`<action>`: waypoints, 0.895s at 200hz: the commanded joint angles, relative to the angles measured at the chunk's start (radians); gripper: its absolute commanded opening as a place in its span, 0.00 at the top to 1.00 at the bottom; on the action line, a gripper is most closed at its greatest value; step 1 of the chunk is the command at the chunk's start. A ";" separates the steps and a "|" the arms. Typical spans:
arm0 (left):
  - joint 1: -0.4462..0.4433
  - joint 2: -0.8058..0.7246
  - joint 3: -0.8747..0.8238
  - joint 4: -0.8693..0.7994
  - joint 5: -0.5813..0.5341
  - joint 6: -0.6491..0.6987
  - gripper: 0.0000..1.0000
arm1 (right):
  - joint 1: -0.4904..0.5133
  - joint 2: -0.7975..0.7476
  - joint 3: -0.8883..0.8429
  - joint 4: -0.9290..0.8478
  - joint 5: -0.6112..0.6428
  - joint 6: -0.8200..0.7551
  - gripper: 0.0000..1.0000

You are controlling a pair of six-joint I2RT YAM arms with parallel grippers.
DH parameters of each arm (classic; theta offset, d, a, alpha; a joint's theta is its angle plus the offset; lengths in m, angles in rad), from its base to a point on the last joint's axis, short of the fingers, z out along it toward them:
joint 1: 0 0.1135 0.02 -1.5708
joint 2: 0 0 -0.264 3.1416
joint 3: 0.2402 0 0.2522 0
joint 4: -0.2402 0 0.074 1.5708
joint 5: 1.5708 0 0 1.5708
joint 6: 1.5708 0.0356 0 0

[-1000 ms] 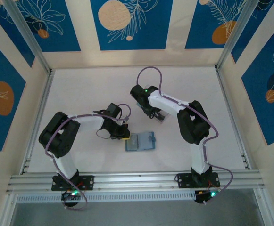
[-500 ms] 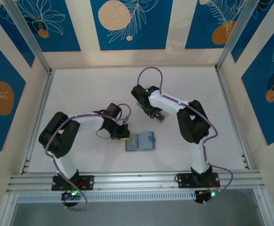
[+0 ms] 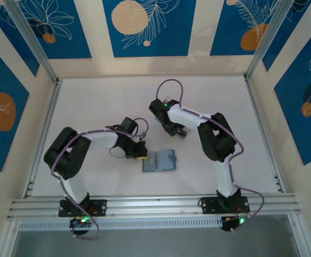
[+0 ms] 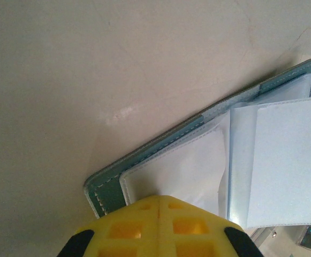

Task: Put the credit cards into the card holder
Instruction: Pick up the credit card from the storage box.

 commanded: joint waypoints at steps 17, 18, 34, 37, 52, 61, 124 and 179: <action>0.020 0.007 -0.029 -0.049 -0.060 0.009 1.00 | -0.014 -0.017 -0.009 -0.001 0.057 0.000 0.60; 0.020 0.008 -0.028 -0.049 -0.060 0.008 1.00 | -0.014 -0.017 -0.009 -0.001 0.058 0.000 0.60; 0.019 0.009 -0.027 -0.047 -0.059 0.005 1.00 | -0.018 -0.024 -0.003 -0.002 0.071 -0.011 0.60; 0.019 0.009 -0.026 -0.047 -0.059 0.006 1.00 | -0.018 -0.025 -0.001 -0.002 0.072 -0.012 0.60; 0.020 0.010 -0.025 -0.046 -0.059 0.006 1.00 | -0.021 -0.031 0.005 -0.004 0.077 -0.017 0.60; 0.020 0.010 -0.024 -0.046 -0.057 0.006 1.00 | -0.023 -0.035 0.005 -0.002 0.077 -0.021 0.60; 0.024 0.013 -0.024 -0.047 -0.056 0.007 1.00 | -0.036 -0.045 0.011 -0.001 0.082 -0.039 0.60; 0.024 0.015 -0.022 -0.046 -0.053 0.006 1.00 | -0.045 -0.054 0.025 -0.004 0.092 -0.061 0.57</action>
